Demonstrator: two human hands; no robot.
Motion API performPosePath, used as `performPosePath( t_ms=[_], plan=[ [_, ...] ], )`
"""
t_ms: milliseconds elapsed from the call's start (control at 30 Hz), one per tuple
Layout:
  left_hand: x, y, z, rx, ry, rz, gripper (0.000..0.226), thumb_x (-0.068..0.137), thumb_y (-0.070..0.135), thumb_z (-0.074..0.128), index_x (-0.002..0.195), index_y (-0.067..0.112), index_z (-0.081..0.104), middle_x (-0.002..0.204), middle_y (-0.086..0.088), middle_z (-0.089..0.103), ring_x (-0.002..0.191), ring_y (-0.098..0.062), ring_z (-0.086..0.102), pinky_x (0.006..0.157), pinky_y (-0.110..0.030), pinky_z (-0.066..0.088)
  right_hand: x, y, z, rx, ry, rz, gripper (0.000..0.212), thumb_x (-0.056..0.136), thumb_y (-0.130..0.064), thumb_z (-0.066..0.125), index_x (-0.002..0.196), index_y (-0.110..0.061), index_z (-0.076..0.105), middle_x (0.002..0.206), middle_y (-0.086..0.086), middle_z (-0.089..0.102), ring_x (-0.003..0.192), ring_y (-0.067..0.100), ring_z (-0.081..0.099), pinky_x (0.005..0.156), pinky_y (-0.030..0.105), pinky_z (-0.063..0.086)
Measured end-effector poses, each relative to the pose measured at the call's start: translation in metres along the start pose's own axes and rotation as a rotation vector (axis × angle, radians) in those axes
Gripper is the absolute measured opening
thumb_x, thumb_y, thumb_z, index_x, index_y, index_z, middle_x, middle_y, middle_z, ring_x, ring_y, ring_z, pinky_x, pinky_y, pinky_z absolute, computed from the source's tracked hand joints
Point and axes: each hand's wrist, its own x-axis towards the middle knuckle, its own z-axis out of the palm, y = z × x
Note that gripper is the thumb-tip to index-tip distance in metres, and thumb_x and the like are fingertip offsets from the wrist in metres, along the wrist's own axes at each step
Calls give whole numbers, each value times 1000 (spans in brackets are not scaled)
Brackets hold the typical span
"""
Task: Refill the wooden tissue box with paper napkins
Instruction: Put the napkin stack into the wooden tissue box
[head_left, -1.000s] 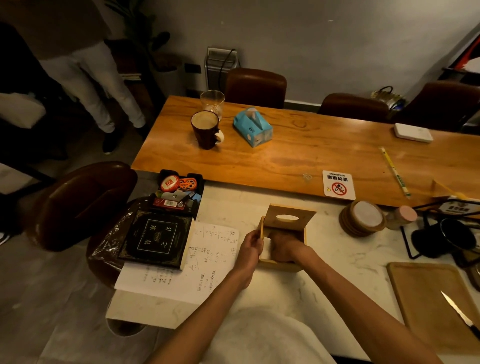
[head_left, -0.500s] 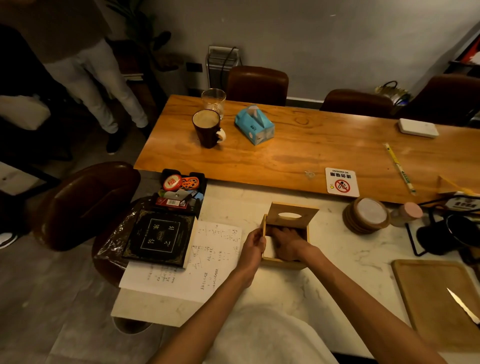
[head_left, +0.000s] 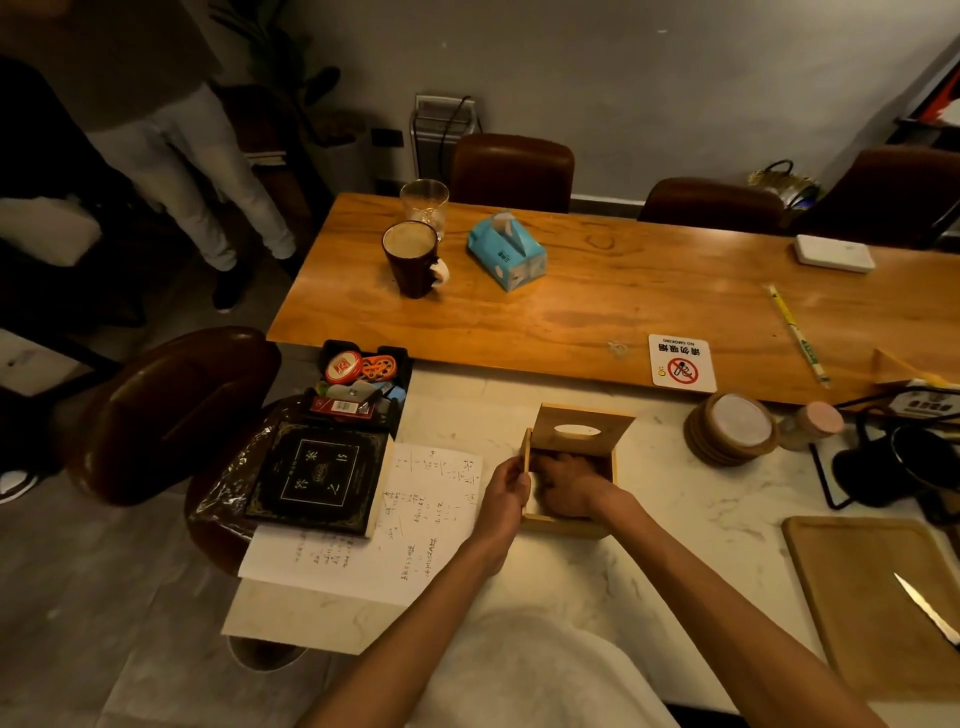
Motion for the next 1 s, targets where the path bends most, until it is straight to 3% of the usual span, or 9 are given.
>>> performPosePath(
  t_ms=[233, 467, 633, 733, 900, 1000],
  plan=[
    [-2, -1, 0, -4, 3, 4, 34, 102, 15, 43, 136, 16, 48, 121, 4, 54, 112, -12, 50, 92, -23, 39, -3, -1, 6, 10, -41, 41, 53, 96, -37, 40, 147, -29, 29, 154, 11, 24, 141, 35, 21, 113, 48, 24],
    [-2, -3, 0, 17, 11, -8, 35, 102, 17, 44, 137, 17, 46, 122, 3, 53, 112, -13, 49, 93, -25, 38, -8, 2, 6, 75, -66, 75, 54, 97, -38, 38, 149, -32, 26, 157, 8, 17, 145, 35, 11, 116, 49, 18],
    [0, -5, 0, -30, 39, -38, 40, 102, 18, 46, 141, 14, 39, 134, -3, 49, 117, -14, 46, 97, -25, 37, -10, -2, 11, 57, -84, 67, 58, 94, -39, 43, 149, -35, 25, 154, 10, 22, 144, 35, 15, 115, 51, 20],
    [1, -7, 0, -30, 52, -36, 41, 102, 18, 45, 142, 13, 38, 140, -6, 48, 120, -15, 45, 99, -25, 37, -12, -3, 15, 33, -50, 38, 59, 94, -43, 41, 150, -35, 23, 154, 10, 23, 143, 36, 16, 114, 51, 21],
    [2, -9, 2, -24, 44, -21, 40, 102, 18, 44, 141, 14, 39, 141, -9, 49, 119, -17, 48, 96, -26, 39, -18, -5, 18, -35, -37, 46, 59, 98, -49, 31, 152, -33, 14, 160, 14, 15, 146, 40, 10, 117, 55, 9],
    [1, -10, 2, -7, 34, -11, 38, 102, 19, 44, 140, 15, 40, 137, -9, 52, 114, -18, 53, 90, -26, 43, -30, -7, 26, -2, 157, 26, 52, 100, -45, 26, 150, -30, 23, 157, 9, 25, 144, 37, 19, 118, 51, 16]
  ],
)
